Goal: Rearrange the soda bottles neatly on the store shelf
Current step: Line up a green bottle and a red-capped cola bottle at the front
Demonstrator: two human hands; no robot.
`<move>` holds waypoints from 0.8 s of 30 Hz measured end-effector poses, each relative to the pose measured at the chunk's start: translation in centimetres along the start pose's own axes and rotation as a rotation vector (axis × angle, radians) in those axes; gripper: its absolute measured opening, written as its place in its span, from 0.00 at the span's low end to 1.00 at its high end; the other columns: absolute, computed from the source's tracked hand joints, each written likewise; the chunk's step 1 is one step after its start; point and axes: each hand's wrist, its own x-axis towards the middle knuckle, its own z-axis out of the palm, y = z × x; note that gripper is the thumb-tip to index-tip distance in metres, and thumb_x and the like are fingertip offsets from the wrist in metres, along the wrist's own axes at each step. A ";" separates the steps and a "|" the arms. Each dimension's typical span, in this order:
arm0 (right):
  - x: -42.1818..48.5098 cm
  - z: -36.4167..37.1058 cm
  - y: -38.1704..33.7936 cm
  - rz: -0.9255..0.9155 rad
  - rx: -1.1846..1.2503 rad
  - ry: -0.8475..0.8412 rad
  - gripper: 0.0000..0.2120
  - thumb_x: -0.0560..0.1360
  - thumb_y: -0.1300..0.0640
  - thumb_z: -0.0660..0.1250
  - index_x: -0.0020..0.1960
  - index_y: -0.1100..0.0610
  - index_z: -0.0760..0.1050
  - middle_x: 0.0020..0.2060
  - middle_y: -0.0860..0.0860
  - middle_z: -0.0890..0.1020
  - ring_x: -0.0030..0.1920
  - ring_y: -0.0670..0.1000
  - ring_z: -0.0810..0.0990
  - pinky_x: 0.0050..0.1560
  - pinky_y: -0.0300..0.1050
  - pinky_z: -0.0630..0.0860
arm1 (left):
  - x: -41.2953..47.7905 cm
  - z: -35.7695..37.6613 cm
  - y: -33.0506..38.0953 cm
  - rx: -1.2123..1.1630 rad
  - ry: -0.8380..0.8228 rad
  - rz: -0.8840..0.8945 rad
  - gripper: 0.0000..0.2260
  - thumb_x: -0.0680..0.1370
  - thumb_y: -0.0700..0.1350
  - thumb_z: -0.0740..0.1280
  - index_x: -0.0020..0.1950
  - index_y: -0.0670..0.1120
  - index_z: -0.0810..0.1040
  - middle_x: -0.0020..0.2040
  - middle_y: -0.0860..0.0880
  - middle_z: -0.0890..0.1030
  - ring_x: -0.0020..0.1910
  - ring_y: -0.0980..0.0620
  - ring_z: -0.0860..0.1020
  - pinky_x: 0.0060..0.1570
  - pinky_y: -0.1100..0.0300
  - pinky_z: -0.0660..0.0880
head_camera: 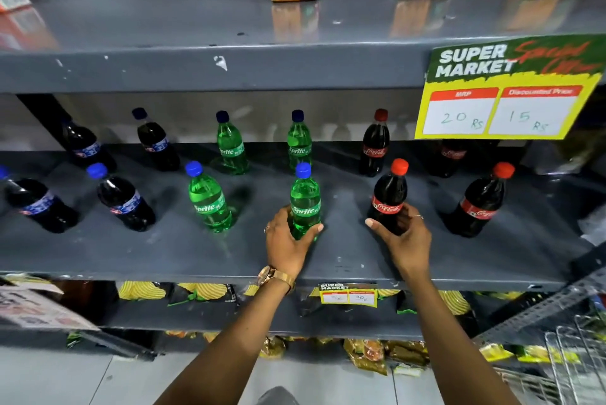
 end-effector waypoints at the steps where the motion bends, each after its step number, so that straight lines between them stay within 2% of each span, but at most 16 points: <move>1: -0.1 0.0 -0.1 0.000 -0.005 0.011 0.32 0.59 0.44 0.81 0.59 0.53 0.77 0.51 0.50 0.85 0.51 0.47 0.83 0.55 0.44 0.78 | -0.1 0.2 -0.1 0.016 0.029 0.004 0.25 0.64 0.55 0.77 0.54 0.44 0.76 0.50 0.45 0.83 0.49 0.44 0.79 0.55 0.46 0.75; 3: -0.2 0.1 -0.2 0.005 -0.032 0.020 0.33 0.57 0.40 0.81 0.56 0.53 0.78 0.48 0.49 0.85 0.49 0.47 0.83 0.52 0.43 0.78 | -0.1 0.4 -0.2 0.044 0.066 -0.003 0.25 0.64 0.56 0.78 0.53 0.44 0.76 0.49 0.45 0.82 0.48 0.43 0.77 0.52 0.52 0.72; 5: -0.1 0.2 -0.1 0.010 -0.082 0.018 0.30 0.58 0.41 0.81 0.53 0.55 0.80 0.46 0.52 0.85 0.48 0.50 0.83 0.50 0.47 0.80 | 0.0 0.5 -0.3 0.053 0.080 -0.005 0.26 0.63 0.57 0.78 0.53 0.45 0.75 0.49 0.45 0.82 0.48 0.43 0.77 0.50 0.56 0.68; 8: -0.1 -0.1 0.1 0.015 -0.118 0.006 0.26 0.61 0.46 0.81 0.53 0.58 0.80 0.46 0.54 0.86 0.47 0.52 0.83 0.50 0.48 0.79 | 0.2 0.5 -0.4 0.036 0.077 -0.015 0.26 0.63 0.57 0.78 0.53 0.46 0.75 0.49 0.46 0.82 0.48 0.44 0.77 0.51 0.54 0.71; 11: -0.3 -0.2 0.1 0.000 -0.126 -0.012 0.24 0.62 0.48 0.81 0.53 0.56 0.80 0.44 0.51 0.85 0.45 0.49 0.82 0.48 0.38 0.77 | 0.4 0.4 -0.6 -0.011 0.066 -0.021 0.26 0.62 0.57 0.78 0.53 0.46 0.76 0.49 0.46 0.83 0.48 0.43 0.79 0.52 0.45 0.77; 13: -0.3 -0.2 0.1 -0.010 -0.122 -0.030 0.26 0.63 0.50 0.81 0.57 0.56 0.79 0.45 0.47 0.83 0.48 0.46 0.81 0.48 0.25 0.73 | 0.4 0.3 -0.7 -0.038 0.063 -0.019 0.25 0.62 0.56 0.78 0.53 0.46 0.76 0.48 0.46 0.83 0.48 0.43 0.80 0.51 0.43 0.78; 15: -0.4 0.0 -0.1 -0.010 -0.128 -0.029 0.29 0.63 0.51 0.81 0.61 0.57 0.78 0.48 0.46 0.82 0.50 0.45 0.80 0.47 0.20 0.69 | 0.3 0.1 -0.7 -0.052 0.064 -0.014 0.25 0.62 0.56 0.78 0.52 0.46 0.77 0.48 0.45 0.84 0.48 0.43 0.80 0.50 0.43 0.78; 20: -0.6 0.1 -0.3 -0.009 -0.189 0.002 0.23 0.64 0.53 0.80 0.55 0.58 0.80 0.49 0.55 0.86 0.48 0.49 0.82 0.53 0.40 0.75 | 0.3 0.1 -0.6 -0.054 0.069 -0.004 0.25 0.63 0.54 0.79 0.53 0.44 0.77 0.48 0.45 0.84 0.47 0.42 0.80 0.50 0.43 0.78; 22: -0.6 0.1 -0.3 -0.002 -0.199 0.017 0.22 0.63 0.52 0.80 0.55 0.58 0.81 0.49 0.55 0.86 0.49 0.51 0.83 0.53 0.40 0.75 | 0.3 0.1 -0.7 -0.041 0.074 0.000 0.24 0.62 0.54 0.79 0.51 0.44 0.77 0.47 0.45 0.84 0.46 0.43 0.80 0.49 0.43 0.78; 24: -0.6 0.1 -0.3 0.004 -0.206 0.034 0.23 0.63 0.52 0.81 0.54 0.58 0.81 0.49 0.55 0.86 0.47 0.47 0.81 0.49 0.31 0.72 | 0.2 0.1 -0.7 -0.028 0.084 0.004 0.24 0.62 0.55 0.79 0.50 0.44 0.77 0.46 0.45 0.84 0.45 0.43 0.81 0.48 0.44 0.78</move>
